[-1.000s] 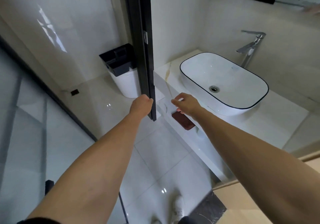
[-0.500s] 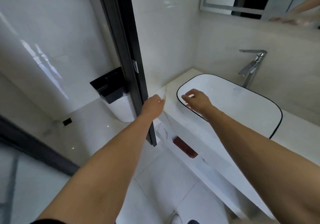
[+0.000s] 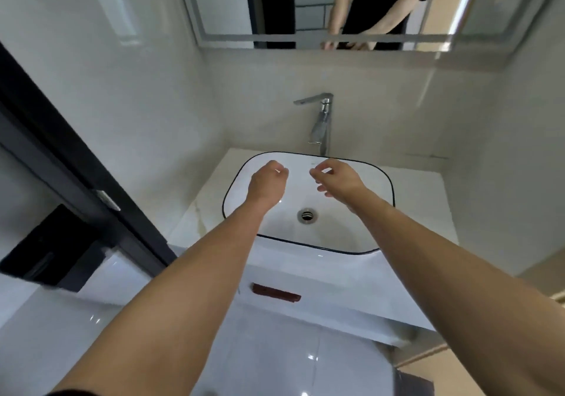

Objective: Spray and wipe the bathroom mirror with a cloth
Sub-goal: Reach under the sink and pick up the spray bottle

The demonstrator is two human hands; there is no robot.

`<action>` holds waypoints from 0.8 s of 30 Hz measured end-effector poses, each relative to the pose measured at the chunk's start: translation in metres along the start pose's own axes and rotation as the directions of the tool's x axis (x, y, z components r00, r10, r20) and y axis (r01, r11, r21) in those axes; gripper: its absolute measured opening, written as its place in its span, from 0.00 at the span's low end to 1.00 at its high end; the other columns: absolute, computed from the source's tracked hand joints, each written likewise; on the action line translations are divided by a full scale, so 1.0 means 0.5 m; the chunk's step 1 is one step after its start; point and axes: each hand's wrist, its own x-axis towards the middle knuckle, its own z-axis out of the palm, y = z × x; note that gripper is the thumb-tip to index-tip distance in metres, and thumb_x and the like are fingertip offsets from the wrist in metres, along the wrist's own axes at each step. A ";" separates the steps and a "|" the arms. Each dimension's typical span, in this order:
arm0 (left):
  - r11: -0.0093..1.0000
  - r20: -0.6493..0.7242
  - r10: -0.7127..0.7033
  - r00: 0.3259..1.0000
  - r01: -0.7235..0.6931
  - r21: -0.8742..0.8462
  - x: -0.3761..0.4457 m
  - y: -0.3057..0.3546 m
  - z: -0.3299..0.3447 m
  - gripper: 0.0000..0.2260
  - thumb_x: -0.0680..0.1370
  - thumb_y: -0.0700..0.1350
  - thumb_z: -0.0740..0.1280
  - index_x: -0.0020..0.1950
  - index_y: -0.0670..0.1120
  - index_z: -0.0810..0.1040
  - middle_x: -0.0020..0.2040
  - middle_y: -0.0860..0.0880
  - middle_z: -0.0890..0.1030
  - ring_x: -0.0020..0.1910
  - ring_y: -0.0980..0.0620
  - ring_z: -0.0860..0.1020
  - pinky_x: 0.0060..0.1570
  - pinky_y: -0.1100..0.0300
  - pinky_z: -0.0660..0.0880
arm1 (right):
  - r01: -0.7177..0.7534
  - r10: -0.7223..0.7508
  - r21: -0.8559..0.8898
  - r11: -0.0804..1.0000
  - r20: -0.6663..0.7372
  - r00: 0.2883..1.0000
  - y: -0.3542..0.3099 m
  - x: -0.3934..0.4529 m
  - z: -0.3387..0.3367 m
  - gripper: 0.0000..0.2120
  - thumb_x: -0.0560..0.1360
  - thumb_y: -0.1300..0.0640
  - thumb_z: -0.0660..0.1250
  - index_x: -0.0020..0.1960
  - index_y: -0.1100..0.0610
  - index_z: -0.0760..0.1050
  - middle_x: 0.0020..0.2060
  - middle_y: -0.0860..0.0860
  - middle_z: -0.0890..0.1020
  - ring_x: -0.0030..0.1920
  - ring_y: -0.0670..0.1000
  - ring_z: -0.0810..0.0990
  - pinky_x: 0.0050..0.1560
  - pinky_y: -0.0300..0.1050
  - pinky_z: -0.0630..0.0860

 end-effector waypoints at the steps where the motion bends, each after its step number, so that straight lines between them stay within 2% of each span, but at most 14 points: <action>1: 0.999 0.040 0.041 0.998 -0.042 0.003 0.015 0.015 0.012 0.13 0.81 0.48 0.59 0.59 0.46 0.77 0.57 0.47 0.81 0.54 0.43 0.81 0.56 0.49 0.78 | -0.023 0.024 0.015 1.000 -0.053 0.998 0.006 0.000 -0.015 0.12 0.76 0.45 0.68 0.54 0.52 0.78 0.43 0.50 0.84 0.50 0.54 0.85 0.61 0.58 0.80; 5: 0.977 0.194 0.206 0.959 -0.213 0.013 0.076 0.043 0.057 0.11 0.81 0.49 0.59 0.56 0.48 0.78 0.56 0.47 0.81 0.54 0.44 0.81 0.55 0.49 0.77 | -0.093 0.113 0.085 0.992 -0.284 0.952 0.035 -0.015 -0.043 0.13 0.76 0.45 0.68 0.55 0.53 0.78 0.44 0.53 0.85 0.51 0.55 0.85 0.59 0.58 0.81; 10: 0.895 0.418 0.426 0.803 -0.440 -0.067 0.085 0.036 0.091 0.10 0.81 0.49 0.59 0.55 0.48 0.78 0.53 0.50 0.81 0.53 0.45 0.81 0.55 0.51 0.76 | -0.153 0.323 0.347 0.925 -0.509 0.798 0.055 -0.093 -0.003 0.10 0.79 0.51 0.68 0.55 0.55 0.77 0.48 0.56 0.83 0.44 0.53 0.83 0.55 0.54 0.82; 14: 0.846 0.525 0.509 0.682 -0.509 -0.159 0.040 0.022 0.096 0.10 0.81 0.49 0.59 0.55 0.48 0.77 0.54 0.50 0.80 0.54 0.45 0.80 0.54 0.51 0.77 | -0.168 0.441 0.459 0.872 -0.592 0.674 0.061 -0.183 0.061 0.08 0.79 0.51 0.67 0.53 0.55 0.77 0.47 0.56 0.82 0.42 0.52 0.82 0.52 0.52 0.81; 17: 0.819 0.602 0.538 0.589 -0.534 -0.210 -0.018 0.010 0.109 0.11 0.81 0.49 0.59 0.57 0.47 0.77 0.56 0.51 0.80 0.55 0.47 0.80 0.56 0.53 0.75 | -0.188 0.517 0.513 0.838 -0.632 0.578 0.077 -0.248 0.100 0.12 0.80 0.51 0.67 0.57 0.58 0.77 0.48 0.55 0.83 0.42 0.51 0.82 0.54 0.52 0.81; 24: 0.727 0.684 0.621 0.383 -0.608 -0.319 -0.162 -0.051 0.170 0.12 0.83 0.49 0.58 0.61 0.46 0.76 0.59 0.48 0.80 0.54 0.49 0.79 0.52 0.57 0.75 | -0.210 0.636 0.611 0.764 -0.655 0.407 0.178 -0.358 0.171 0.11 0.80 0.51 0.66 0.56 0.58 0.77 0.47 0.54 0.84 0.48 0.54 0.86 0.55 0.54 0.83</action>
